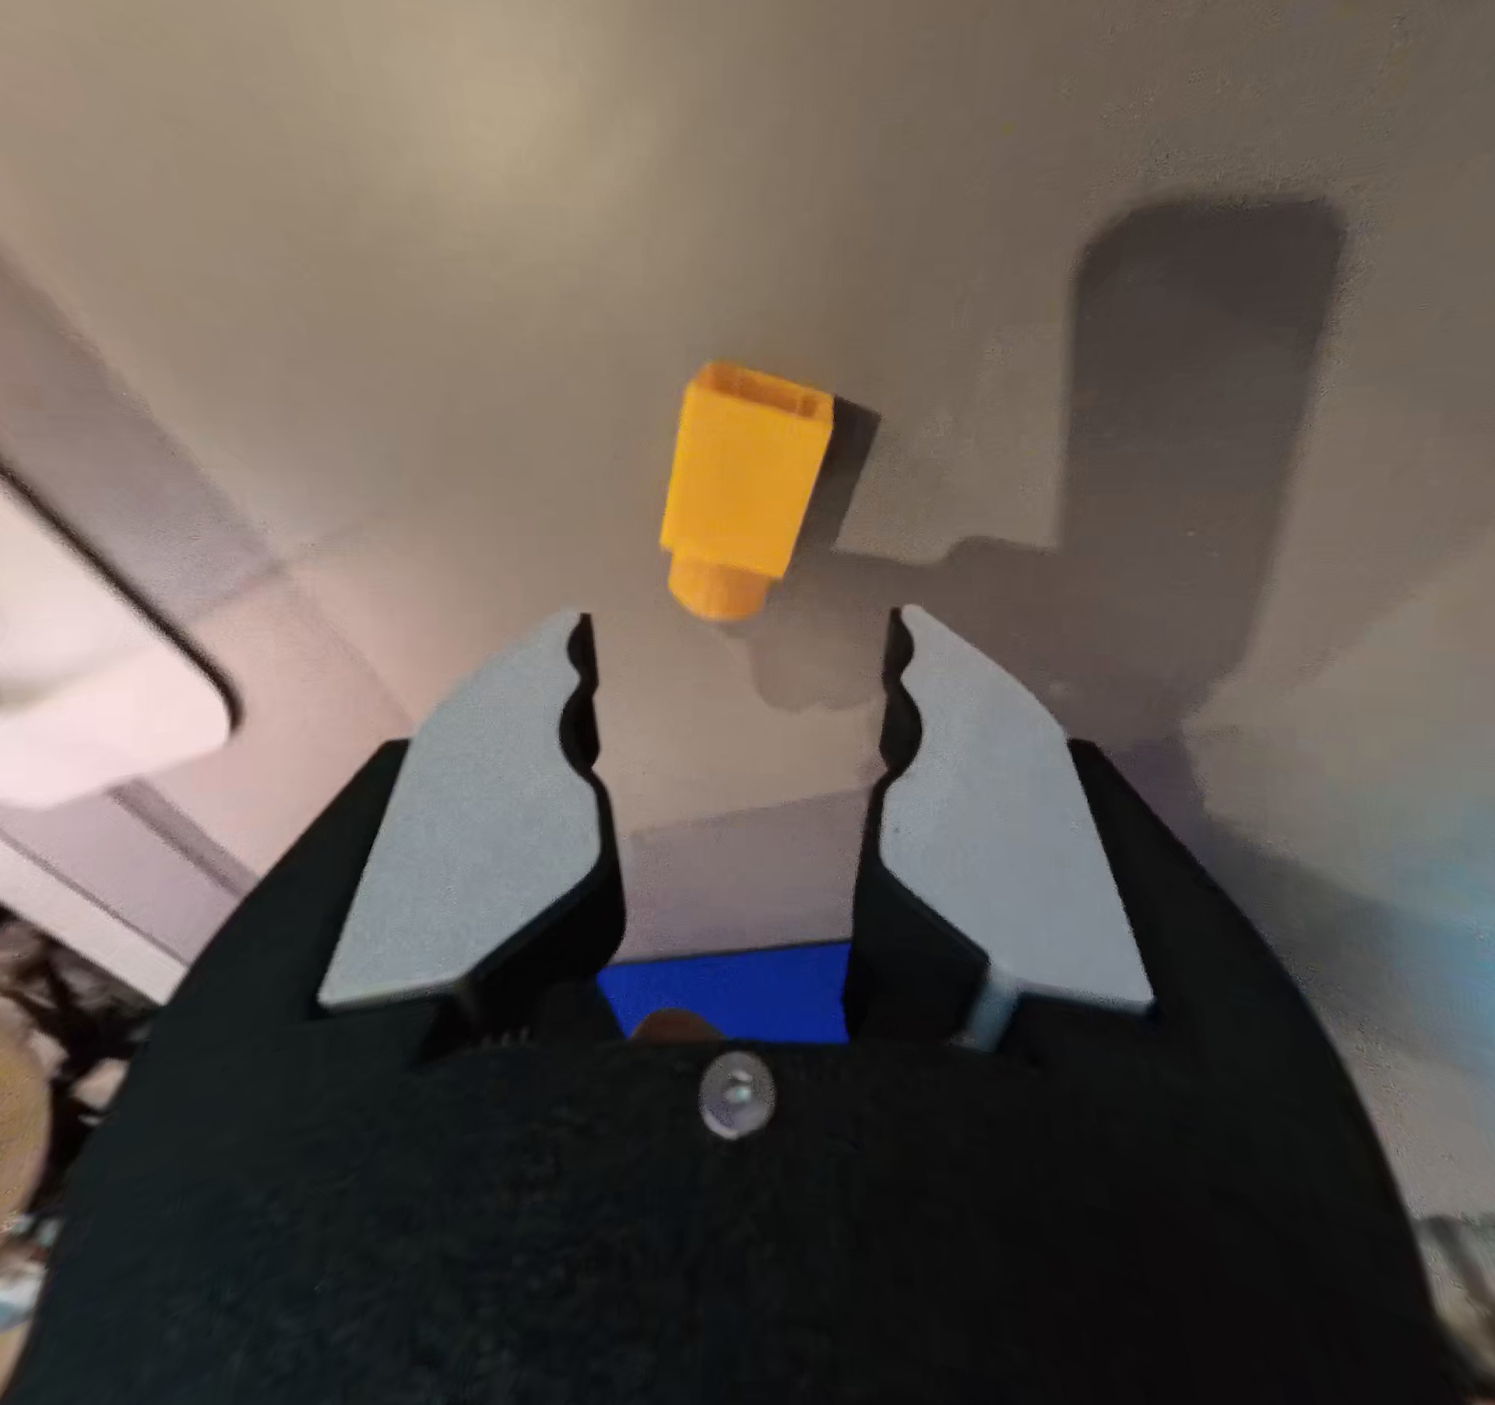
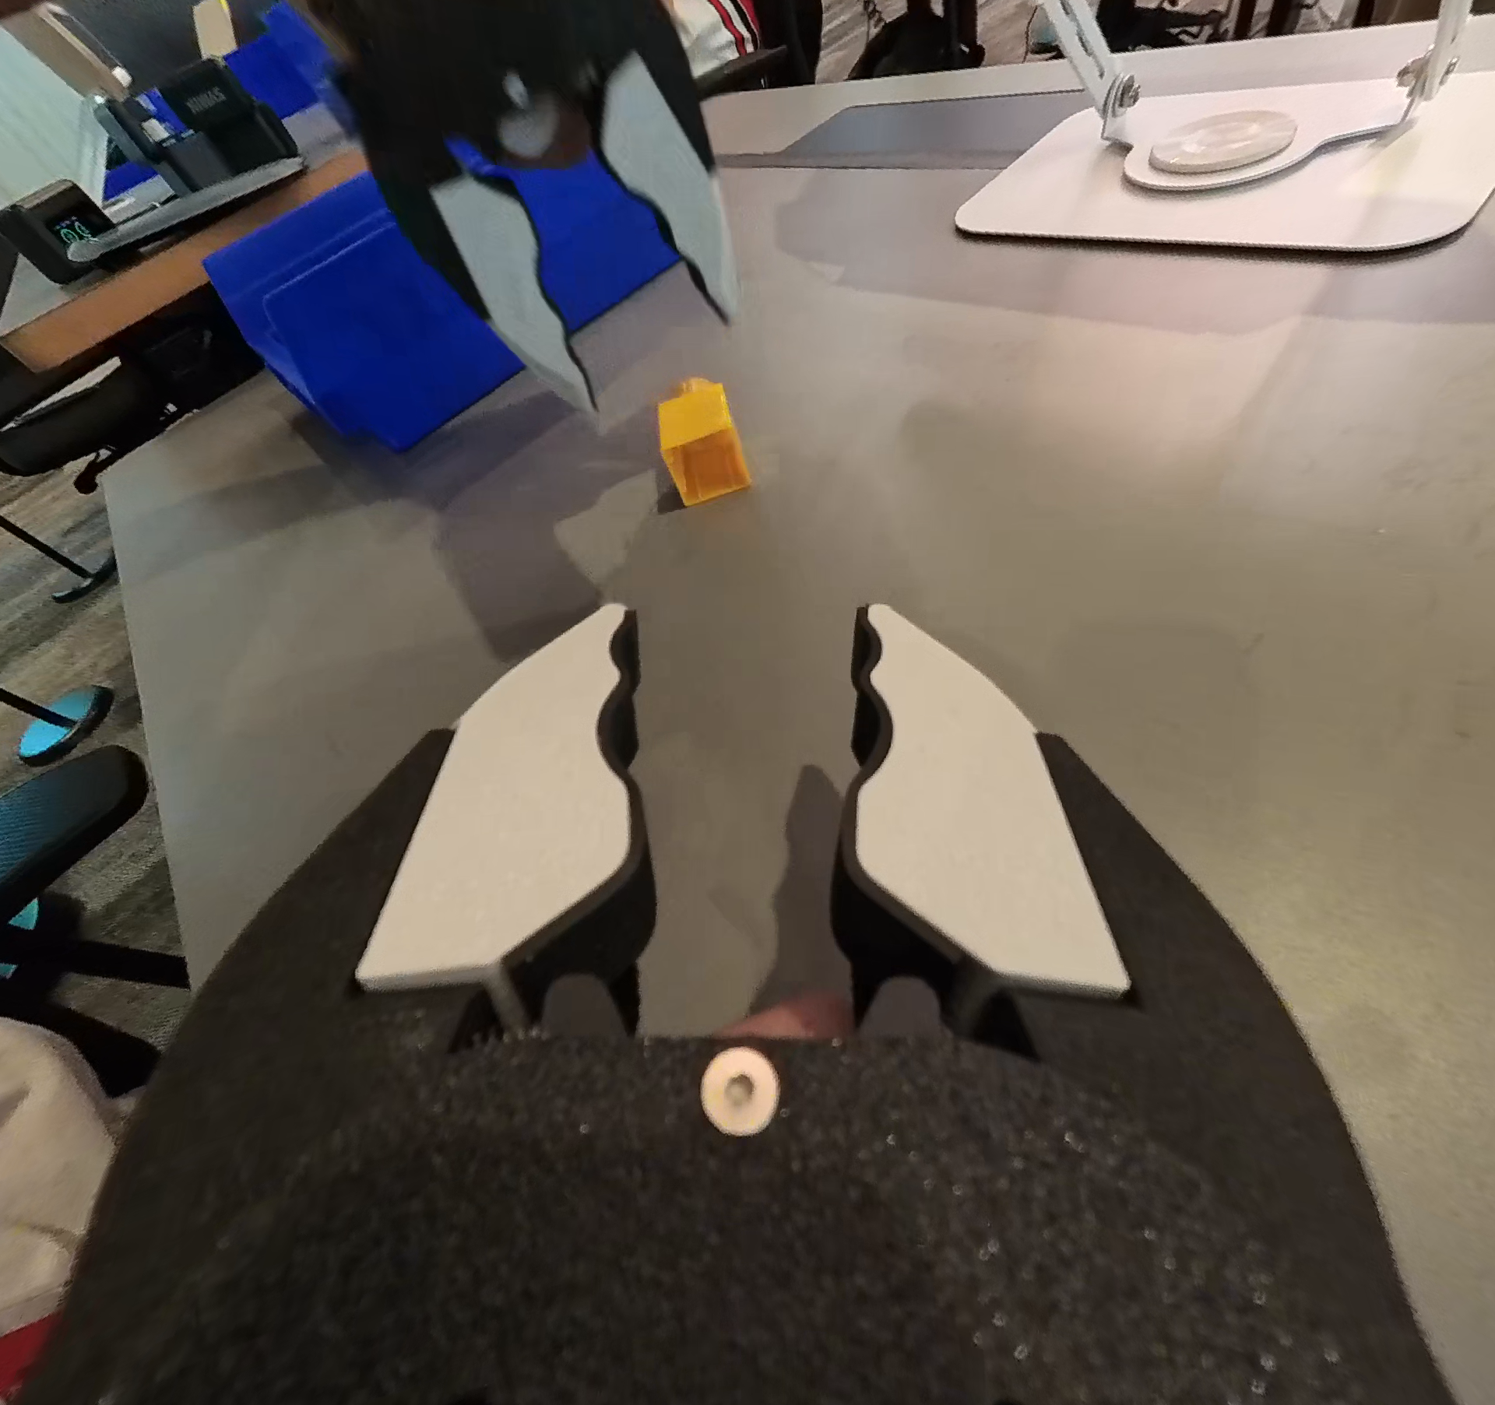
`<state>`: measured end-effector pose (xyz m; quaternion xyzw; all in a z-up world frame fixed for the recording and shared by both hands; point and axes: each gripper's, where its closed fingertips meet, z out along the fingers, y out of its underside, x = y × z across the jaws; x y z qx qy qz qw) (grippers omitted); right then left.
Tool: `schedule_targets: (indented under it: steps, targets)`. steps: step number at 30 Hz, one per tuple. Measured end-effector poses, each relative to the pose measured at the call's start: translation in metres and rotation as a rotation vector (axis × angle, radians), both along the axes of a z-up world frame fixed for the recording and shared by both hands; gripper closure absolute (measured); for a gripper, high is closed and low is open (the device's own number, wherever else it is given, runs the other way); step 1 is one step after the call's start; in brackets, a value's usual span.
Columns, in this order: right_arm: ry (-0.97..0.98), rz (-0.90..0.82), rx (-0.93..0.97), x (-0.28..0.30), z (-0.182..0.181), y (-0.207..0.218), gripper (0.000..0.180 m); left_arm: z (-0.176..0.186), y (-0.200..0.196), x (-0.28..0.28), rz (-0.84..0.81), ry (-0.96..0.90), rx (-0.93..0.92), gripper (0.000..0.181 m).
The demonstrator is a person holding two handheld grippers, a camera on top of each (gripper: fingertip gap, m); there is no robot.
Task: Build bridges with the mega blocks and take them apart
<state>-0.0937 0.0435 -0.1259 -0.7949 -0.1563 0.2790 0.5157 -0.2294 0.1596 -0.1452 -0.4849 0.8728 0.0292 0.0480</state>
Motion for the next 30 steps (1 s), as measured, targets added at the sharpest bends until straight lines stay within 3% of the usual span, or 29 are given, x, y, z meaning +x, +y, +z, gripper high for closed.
schedule_targets:
  steps: [5,8,12,15,18,21,26,30]
  targets:
    - [0.022,0.005,-0.006,0.003,0.002,-0.001,0.129,0.087,0.008,-0.015,0.353,-0.466,0.035,0.109]
    - [0.034,0.009,-0.005,0.005,0.005,-0.002,0.129,0.133,0.01,-0.056,0.62,-0.8,0.02,0.11]
    - [0.047,0.018,-0.01,0.004,0.007,0.0,0.129,0.137,0.013,-0.15,1.035,-1.046,0.125,0.11]
    - [0.033,0.03,-0.007,-0.001,0.008,0.0,0.129,0.107,0.001,-0.218,1.342,-1.059,0.181,0.114]
    - [0.01,0.052,-0.01,-0.009,0.007,0.001,0.129,0.075,-0.016,-0.254,1.638,-1.07,0.061,0.115]
    - [0.0,0.073,-0.025,-0.017,0.005,0.002,0.129,0.056,-0.019,-0.252,1.751,-1.037,-0.082,0.112]
    - [-0.004,0.127,-0.051,-0.034,0.003,0.007,0.129,0.034,0.016,-0.248,1.811,-0.854,-0.026,0.114]
    - [-0.028,0.164,-0.042,-0.045,0.008,0.006,0.129,0.006,0.033,-0.234,1.838,-0.699,-0.101,0.11]
